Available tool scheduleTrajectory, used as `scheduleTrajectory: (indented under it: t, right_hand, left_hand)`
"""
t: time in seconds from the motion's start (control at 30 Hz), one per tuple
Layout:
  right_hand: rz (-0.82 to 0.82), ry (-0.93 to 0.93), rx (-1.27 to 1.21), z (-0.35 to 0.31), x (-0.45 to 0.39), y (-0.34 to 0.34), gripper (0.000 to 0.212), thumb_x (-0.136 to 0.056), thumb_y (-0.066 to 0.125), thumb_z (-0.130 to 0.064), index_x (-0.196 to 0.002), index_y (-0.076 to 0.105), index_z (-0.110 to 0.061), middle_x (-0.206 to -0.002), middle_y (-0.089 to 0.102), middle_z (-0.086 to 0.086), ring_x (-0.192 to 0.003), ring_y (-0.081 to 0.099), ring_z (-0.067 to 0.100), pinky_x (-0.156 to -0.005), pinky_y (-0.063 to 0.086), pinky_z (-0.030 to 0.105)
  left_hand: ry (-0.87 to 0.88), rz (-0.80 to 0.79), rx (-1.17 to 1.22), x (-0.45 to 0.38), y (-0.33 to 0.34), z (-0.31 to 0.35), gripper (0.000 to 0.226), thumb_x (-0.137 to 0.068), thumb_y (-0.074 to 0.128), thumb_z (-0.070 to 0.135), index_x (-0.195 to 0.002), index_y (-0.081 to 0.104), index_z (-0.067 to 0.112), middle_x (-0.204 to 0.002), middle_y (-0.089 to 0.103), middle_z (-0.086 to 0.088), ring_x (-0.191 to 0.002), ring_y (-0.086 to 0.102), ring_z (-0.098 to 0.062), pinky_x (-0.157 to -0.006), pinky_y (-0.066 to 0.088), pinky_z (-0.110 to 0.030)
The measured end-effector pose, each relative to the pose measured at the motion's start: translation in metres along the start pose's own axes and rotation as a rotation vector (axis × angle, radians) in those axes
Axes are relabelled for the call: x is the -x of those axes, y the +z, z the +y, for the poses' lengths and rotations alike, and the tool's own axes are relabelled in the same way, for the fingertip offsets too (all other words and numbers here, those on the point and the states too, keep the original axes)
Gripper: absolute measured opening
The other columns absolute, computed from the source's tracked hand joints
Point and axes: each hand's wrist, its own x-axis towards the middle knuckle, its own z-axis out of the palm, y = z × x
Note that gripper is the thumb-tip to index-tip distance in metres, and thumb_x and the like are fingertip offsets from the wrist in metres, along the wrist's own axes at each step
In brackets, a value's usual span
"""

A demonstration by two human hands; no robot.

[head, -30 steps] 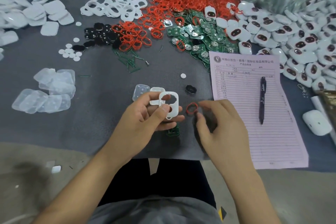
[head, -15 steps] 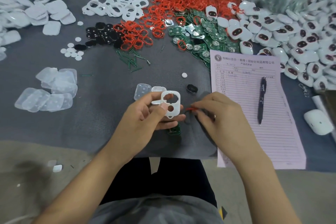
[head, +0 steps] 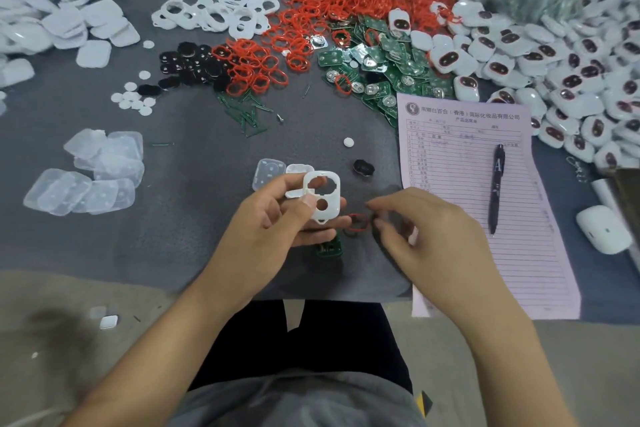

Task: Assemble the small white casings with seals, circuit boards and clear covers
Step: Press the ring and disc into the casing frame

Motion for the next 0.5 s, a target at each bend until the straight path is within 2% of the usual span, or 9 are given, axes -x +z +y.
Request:
scheduleTrajectory:
  t: [0.1, 0.23, 0.33, 0.5]
  right_hand:
    - [0.115, 0.073, 0.003, 0.003, 0.001, 0.002, 0.021, -0.094, 0.068, -0.020, -0.112, 0.075, -0.026, -0.099, 0.068, -0.012, -0.089, 0.058, 0.011, -0.072, 0.051, 0.034]
    - [0.142, 0.176, 0.072, 0.014, 0.008, 0.007, 0.029, -0.093, 0.071, -0.025, -0.121, 0.072, -0.020, -0.109, 0.063, -0.001, -0.106, 0.059, 0.025, -0.075, 0.048, 0.032]
    - [0.155, 0.190, 0.072, 0.019, 0.011, 0.008, 0.031, -0.092, 0.071, -0.030, -0.121, 0.073, -0.021, -0.111, 0.061, 0.000, -0.105, 0.059, 0.026, -0.072, 0.052, 0.035]
    - [0.172, 0.201, 0.159, 0.030, 0.011, 0.000, 0.027, -0.093, 0.070, -0.033, -0.118, 0.074, -0.024, -0.108, 0.061, -0.004, -0.105, 0.057, 0.023, -0.067, 0.046, 0.032]
  left_hand:
    - [0.004, 0.007, 0.015, 0.000, -0.001, -0.001, 0.024, -0.105, 0.051, 0.016, -0.126, 0.063, 0.012, -0.114, 0.077, -0.013, -0.102, 0.077, -0.033, -0.081, 0.061, -0.026]
    - [0.009, 0.002, 0.025, 0.000, -0.001, -0.003, 0.027, -0.102, 0.051, 0.019, -0.126, 0.064, 0.013, -0.115, 0.077, -0.013, -0.103, 0.076, -0.034, -0.081, 0.060, -0.027]
    - [0.010, -0.002, 0.023, -0.001, -0.002, -0.003, 0.027, -0.102, 0.051, 0.019, -0.126, 0.063, 0.013, -0.115, 0.077, -0.012, -0.103, 0.076, -0.033, -0.081, 0.060, -0.027]
    - [0.005, -0.004, 0.021, 0.000, 0.000, 0.000, 0.025, -0.106, 0.049, 0.014, -0.127, 0.062, 0.011, -0.114, 0.077, -0.012, -0.102, 0.077, -0.032, -0.080, 0.060, -0.026]
